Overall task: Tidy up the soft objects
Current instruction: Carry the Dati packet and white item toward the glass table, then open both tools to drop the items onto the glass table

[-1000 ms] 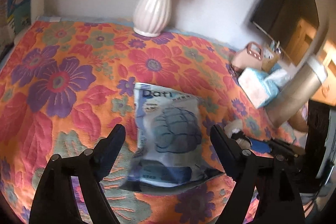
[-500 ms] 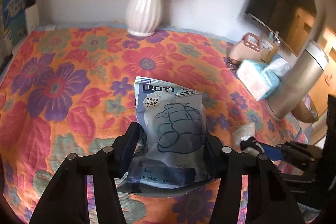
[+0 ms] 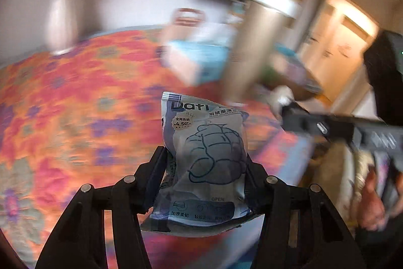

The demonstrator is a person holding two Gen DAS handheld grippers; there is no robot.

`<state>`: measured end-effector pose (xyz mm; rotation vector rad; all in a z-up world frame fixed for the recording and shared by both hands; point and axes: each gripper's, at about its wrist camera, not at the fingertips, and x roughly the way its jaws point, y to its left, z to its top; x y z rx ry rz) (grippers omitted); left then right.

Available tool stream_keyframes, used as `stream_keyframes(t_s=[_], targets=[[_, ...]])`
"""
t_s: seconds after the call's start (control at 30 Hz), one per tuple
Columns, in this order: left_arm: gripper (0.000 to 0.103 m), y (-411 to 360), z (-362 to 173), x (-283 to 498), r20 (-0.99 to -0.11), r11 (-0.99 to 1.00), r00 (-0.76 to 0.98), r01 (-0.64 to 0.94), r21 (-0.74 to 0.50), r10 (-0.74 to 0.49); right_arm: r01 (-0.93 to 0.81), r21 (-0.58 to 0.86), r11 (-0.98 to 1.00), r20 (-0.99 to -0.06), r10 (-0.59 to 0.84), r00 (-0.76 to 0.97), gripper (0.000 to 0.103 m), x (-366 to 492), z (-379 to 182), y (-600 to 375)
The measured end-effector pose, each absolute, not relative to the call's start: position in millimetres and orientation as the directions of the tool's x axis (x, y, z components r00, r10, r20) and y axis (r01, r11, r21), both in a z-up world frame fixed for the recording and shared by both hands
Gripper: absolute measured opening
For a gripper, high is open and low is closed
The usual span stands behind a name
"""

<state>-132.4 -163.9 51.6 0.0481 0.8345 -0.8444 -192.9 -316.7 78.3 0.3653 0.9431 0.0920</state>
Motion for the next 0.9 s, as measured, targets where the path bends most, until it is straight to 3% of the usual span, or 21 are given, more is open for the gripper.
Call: stream_keyframes(t_s=[0.2, 0.43, 0.7, 0.9], targets=[[0.053, -226.6, 81.6, -168.5, -0.637, 0.484, 0.215, 0.828, -0.283, -0.74, 0.205, 0.352, 0.913, -0.742, 0.139, 0.656, 0.028, -231.1, 109.4, -391.6], [0.053, -305.5, 114.6, -166.2, -0.592, 0.404, 0.155, 0.86, -0.313, -0.791, 0.329, 0.332, 0.884, -0.69, -0.01, 0.723, 0.028, -254.2, 139.5, -468.7], [0.053, -406.0, 139.4, -123.5, -0.597, 0.637, 0.427, 0.746, -0.192, -0.679, 0.425, 0.344, 0.837, -0.643, -0.12, 0.757, 0.028, -232.8, 164.8, -548.7], [0.053, -462.4, 131.9, -97.6, -0.602, 0.753, 0.587, 0.657, -0.036, -0.541, 0.513, 0.38, 0.77, -0.685, -0.139, 0.715, 0.028, -190.9, 144.8, -602.8]])
